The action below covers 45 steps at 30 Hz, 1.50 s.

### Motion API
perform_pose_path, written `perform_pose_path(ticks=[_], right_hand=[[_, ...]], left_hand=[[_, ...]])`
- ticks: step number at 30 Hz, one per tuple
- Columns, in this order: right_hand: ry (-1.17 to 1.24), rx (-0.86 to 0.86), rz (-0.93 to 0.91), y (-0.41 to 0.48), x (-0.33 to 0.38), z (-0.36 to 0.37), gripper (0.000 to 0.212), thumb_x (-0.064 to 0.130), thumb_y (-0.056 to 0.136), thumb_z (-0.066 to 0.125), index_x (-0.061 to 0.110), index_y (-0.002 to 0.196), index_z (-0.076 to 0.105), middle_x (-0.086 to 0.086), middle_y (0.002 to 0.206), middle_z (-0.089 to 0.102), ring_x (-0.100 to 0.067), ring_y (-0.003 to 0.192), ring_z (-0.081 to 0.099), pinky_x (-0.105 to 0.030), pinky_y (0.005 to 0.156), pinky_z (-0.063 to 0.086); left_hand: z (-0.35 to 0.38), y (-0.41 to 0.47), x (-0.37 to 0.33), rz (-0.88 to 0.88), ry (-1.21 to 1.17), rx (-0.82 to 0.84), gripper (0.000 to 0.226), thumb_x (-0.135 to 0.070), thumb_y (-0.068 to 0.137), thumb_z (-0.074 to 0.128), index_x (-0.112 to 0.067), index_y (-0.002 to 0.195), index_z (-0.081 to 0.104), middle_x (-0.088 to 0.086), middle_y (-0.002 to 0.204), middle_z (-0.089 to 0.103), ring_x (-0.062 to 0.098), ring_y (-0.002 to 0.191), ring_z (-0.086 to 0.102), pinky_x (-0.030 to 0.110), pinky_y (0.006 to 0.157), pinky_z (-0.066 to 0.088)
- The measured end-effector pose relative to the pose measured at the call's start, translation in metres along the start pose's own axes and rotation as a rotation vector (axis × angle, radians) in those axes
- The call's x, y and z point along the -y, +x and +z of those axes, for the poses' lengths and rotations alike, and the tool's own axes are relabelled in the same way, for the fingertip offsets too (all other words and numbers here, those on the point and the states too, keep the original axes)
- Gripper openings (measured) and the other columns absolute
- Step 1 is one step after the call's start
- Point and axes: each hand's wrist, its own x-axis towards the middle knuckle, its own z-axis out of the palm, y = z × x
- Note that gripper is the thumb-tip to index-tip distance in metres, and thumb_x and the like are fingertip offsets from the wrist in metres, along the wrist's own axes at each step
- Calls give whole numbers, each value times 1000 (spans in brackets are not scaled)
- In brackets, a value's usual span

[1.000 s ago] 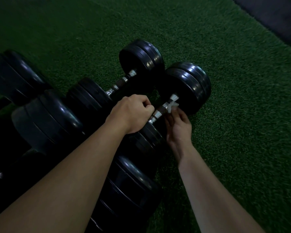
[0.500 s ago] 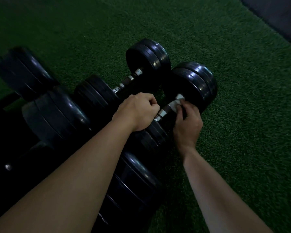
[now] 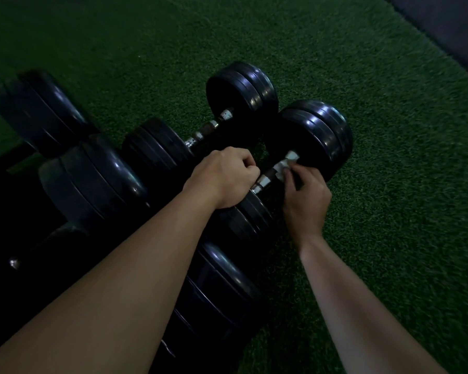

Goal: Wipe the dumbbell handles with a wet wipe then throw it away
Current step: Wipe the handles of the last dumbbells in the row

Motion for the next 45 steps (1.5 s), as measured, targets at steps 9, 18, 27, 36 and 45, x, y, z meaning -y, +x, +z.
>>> perform_pose_path(ticks=[9,18,27,36,45], right_hand=[[37,181,-170,-31,-11,-11,22,11,89,70,14,111,74,0,105,66,-4,91,62,-6,80,48],[124,332,-155,-19,-2,-8,17,18,85,75,20,102,77,6,94,65,-3,85,63,-15,75,53],[482,547,433,-23,-1,-19,11,21,84,76,17,94,77,-3,86,76,-19,86,73,-36,77,60],[1128,426,1093,-14,-3,8,40,4,86,65,0,125,62,-23,121,66,-34,109,66,-50,102,49],[1217,554,1050,-8,-13,-5,24,-2,92,58,-4,115,62,-16,102,71,-18,85,73,-27,85,58]], left_hand=[[3,3,2,1,8,-20,18,-38,88,50,-34,91,67,-14,89,66,11,83,62,31,72,48],[3,5,3,7,7,-21,18,-38,88,51,-33,89,68,-13,85,66,9,79,61,29,67,43],[3,5,4,4,13,-27,19,-41,87,50,-34,87,67,-13,86,67,9,80,62,31,70,48],[3,4,3,-5,1,-25,18,-39,87,51,-33,88,68,-12,85,68,10,81,63,33,72,51],[2,6,4,-5,0,-28,19,-41,86,50,-34,89,68,-13,85,68,11,83,63,34,76,53]])
